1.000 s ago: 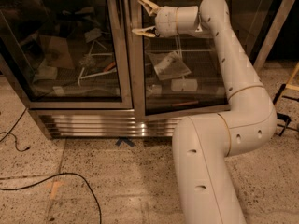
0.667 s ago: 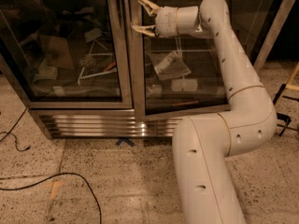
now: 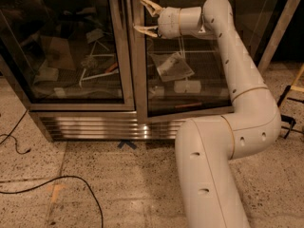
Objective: Pick orange can from top drawer and place on counter
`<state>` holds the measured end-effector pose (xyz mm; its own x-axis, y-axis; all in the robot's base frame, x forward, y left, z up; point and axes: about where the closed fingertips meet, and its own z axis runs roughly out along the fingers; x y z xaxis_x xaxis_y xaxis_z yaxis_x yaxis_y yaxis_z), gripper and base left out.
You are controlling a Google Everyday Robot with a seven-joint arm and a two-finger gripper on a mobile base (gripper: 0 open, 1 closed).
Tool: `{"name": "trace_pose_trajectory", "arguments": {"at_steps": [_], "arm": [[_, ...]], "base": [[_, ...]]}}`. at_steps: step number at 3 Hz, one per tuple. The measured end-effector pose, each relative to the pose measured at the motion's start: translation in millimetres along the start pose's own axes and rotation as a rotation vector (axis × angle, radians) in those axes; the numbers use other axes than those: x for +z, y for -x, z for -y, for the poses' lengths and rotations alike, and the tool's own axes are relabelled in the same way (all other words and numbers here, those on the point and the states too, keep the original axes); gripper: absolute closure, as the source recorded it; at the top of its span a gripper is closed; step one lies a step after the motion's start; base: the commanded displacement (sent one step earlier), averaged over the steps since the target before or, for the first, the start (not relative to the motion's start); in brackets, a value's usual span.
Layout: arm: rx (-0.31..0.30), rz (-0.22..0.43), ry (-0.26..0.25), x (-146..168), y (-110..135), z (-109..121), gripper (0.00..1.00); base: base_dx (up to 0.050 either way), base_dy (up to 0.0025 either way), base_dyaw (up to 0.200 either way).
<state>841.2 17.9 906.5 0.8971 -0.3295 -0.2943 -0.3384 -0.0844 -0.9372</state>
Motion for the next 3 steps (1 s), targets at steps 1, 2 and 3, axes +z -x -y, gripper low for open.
{"name": "trace_pose_trajectory", "arguments": {"at_steps": [1,2,3], "arm": [[0.0,-0.013,-0.009,5.2,-3.7,-5.4,1.0],[0.0,-0.013,-0.009,3.4,-9.2,-4.0,1.0],[0.0,-0.014,-0.01,3.1,-6.2,-8.3,1.0]], "base": [[0.0,0.0,0.0],[0.0,0.0,0.0],[0.0,0.0,0.0]]}}
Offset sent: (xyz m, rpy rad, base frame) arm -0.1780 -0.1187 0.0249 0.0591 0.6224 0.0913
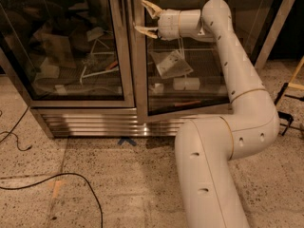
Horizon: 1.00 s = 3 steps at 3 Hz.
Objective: Pick orange can from top drawer and place on counter
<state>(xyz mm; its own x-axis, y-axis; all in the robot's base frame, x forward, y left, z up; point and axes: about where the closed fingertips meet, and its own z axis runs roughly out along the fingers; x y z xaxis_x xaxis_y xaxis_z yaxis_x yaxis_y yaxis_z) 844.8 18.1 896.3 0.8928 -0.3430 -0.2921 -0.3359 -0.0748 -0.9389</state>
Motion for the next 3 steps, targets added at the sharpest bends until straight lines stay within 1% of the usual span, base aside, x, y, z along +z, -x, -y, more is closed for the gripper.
{"name": "trace_pose_trajectory", "arguments": {"at_steps": [1,2,3], "arm": [[0.0,-0.001,0.0,0.2,-0.5,-0.5,1.0],[0.0,-0.001,0.0,0.4,-6.0,3.2,1.0],[0.0,-0.002,-0.001,0.8,-0.7,-0.1,1.0]], "base": [[0.0,0.0,0.0],[0.0,0.0,0.0],[0.0,0.0,0.0]]}}
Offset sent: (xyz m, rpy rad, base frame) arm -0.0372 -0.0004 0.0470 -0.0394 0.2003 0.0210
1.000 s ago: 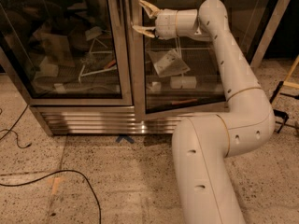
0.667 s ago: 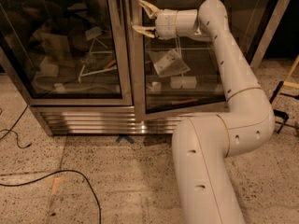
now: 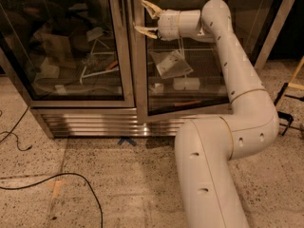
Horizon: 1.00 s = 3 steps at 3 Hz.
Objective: Pick orange can from top drawer and place on counter
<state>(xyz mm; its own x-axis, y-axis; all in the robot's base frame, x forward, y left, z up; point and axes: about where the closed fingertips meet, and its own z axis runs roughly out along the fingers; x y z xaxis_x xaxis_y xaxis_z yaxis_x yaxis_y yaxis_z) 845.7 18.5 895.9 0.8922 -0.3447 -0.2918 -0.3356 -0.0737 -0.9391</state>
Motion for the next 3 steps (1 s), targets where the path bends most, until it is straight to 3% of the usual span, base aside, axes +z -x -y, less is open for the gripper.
{"name": "trace_pose_trajectory", "arguments": {"at_steps": [3], "arm": [[0.0,-0.002,-0.001,0.8,-0.5,0.4,1.0]], "base": [[0.0,0.0,0.0]]}}
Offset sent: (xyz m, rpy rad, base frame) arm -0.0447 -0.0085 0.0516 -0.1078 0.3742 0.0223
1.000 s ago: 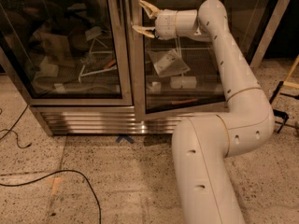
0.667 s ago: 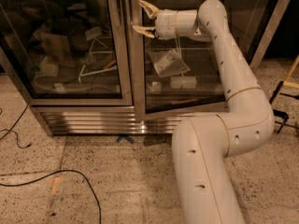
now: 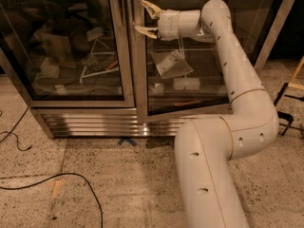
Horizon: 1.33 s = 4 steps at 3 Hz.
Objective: Pick orange can from top drawer and place on counter
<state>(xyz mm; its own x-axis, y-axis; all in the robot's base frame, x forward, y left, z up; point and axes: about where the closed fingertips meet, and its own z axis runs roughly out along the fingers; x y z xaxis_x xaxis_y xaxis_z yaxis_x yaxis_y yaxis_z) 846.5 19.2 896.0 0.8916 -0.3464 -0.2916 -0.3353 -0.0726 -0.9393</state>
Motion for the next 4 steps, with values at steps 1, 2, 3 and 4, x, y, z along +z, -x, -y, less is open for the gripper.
{"name": "trace_pose_trajectory", "arguments": {"at_steps": [1,2,3,4], "arm": [[0.0,0.0,0.0,-0.1,-5.6,3.4,1.0],[0.0,-0.001,-0.001,0.3,-2.4,0.8,1.0],[0.0,-0.002,-0.001,0.5,-1.1,-0.6,1.0],[0.0,-0.002,-0.002,0.7,-2.9,0.3,1.0]], "base": [[0.0,0.0,0.0],[0.0,0.0,0.0],[0.0,0.0,0.0],[0.0,0.0,0.0]]}}
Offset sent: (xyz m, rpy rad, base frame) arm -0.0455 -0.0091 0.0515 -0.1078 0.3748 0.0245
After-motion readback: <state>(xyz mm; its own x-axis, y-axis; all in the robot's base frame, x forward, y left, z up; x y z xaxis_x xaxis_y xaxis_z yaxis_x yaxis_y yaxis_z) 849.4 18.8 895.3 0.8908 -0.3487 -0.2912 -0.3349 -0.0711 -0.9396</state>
